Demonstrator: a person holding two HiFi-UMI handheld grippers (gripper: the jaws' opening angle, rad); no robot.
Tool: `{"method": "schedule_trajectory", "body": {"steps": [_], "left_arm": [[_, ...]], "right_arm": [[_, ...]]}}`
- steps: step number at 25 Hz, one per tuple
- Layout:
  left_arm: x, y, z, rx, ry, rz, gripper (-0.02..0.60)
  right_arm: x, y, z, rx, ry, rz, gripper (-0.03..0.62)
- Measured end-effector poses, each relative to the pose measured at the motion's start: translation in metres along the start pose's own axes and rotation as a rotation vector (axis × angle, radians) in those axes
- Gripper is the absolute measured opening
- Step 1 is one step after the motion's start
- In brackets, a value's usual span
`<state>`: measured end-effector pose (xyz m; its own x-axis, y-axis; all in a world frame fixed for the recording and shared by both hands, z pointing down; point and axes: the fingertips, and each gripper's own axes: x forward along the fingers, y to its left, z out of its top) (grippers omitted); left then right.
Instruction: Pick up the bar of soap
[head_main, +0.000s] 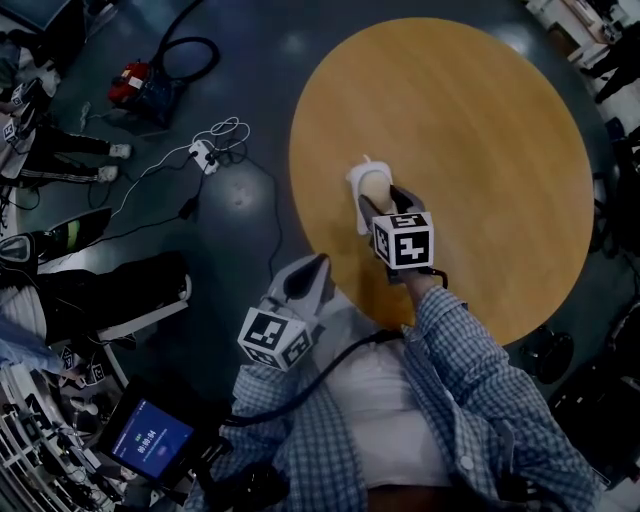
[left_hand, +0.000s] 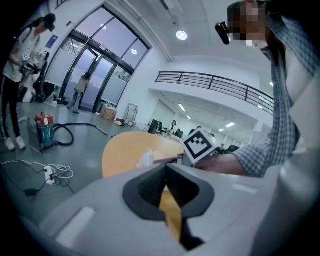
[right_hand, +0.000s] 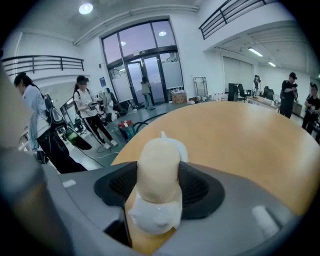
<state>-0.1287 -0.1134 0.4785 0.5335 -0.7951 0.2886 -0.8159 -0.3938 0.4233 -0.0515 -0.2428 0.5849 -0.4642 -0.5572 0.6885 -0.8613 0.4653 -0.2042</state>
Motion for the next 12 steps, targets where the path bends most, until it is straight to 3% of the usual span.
{"method": "schedule_trajectory", "body": {"steps": [7, 12], "left_arm": [[0.008, -0.010, 0.009, 0.015, -0.011, -0.038, -0.002], [0.018, -0.025, 0.014, 0.034, -0.012, -0.081, -0.002]], "right_arm": [[-0.051, 0.015, 0.041, 0.232, -0.220, 0.250, 0.262], [-0.100, 0.007, 0.062, 0.398, -0.358, 0.371, 0.262]]}}
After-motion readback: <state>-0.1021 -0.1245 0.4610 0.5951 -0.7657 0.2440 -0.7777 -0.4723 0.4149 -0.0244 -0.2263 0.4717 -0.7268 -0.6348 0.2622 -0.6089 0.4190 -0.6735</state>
